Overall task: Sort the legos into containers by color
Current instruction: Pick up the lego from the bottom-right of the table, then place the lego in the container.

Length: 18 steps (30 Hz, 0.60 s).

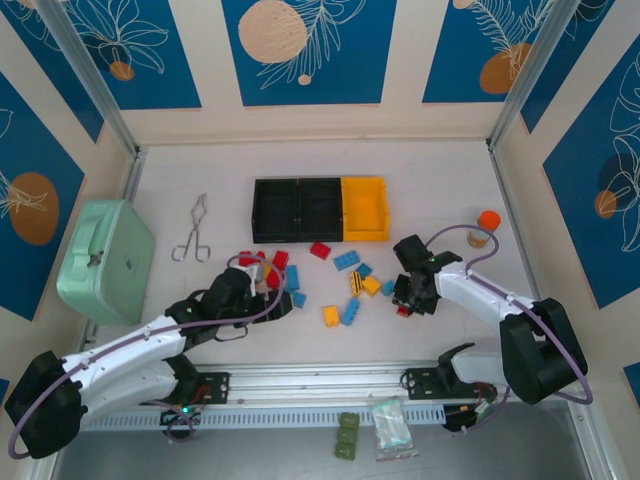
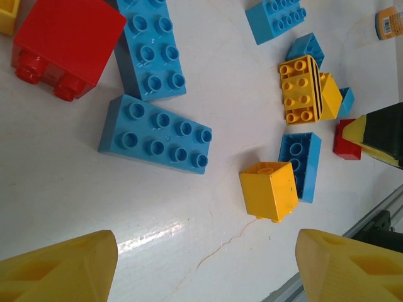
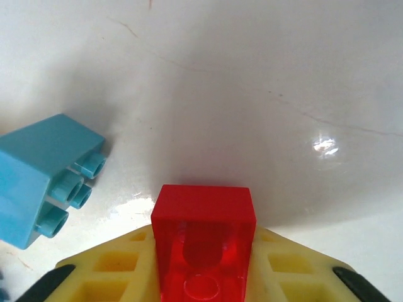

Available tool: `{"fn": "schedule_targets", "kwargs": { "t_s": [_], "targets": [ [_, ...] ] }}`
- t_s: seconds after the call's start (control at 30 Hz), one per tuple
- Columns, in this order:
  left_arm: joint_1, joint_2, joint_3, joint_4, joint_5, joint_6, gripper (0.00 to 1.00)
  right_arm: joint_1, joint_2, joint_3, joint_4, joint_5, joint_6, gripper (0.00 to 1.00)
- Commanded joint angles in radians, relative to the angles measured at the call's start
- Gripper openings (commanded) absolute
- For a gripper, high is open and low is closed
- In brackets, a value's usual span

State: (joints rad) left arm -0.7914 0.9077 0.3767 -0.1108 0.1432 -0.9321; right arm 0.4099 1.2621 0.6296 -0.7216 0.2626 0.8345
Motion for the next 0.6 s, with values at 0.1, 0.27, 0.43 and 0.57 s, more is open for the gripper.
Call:
{"fn": "schedule_targets", "kwargs": {
  "t_s": [0.1, 0.27, 0.43, 0.57],
  "targets": [
    [-0.017, 0.007, 0.032, 0.026, -0.014, -0.008, 0.74, -0.003, -0.069, 0.044, -0.095, 0.011, -0.023, 0.26],
    [-0.017, 0.008, 0.049, 0.026, -0.026, -0.004, 0.75, 0.001, -0.139, 0.121, -0.13, -0.001, -0.047, 0.26],
    [-0.018, 0.014, 0.08, 0.019, -0.029, -0.003, 0.75, 0.024, -0.056, 0.275, -0.111, 0.004, -0.095, 0.26],
    [-0.017, 0.01, 0.109, -0.016, -0.053, -0.011, 0.75, 0.046, 0.073, 0.41, -0.072, 0.003, -0.129, 0.26]
  ]
}}
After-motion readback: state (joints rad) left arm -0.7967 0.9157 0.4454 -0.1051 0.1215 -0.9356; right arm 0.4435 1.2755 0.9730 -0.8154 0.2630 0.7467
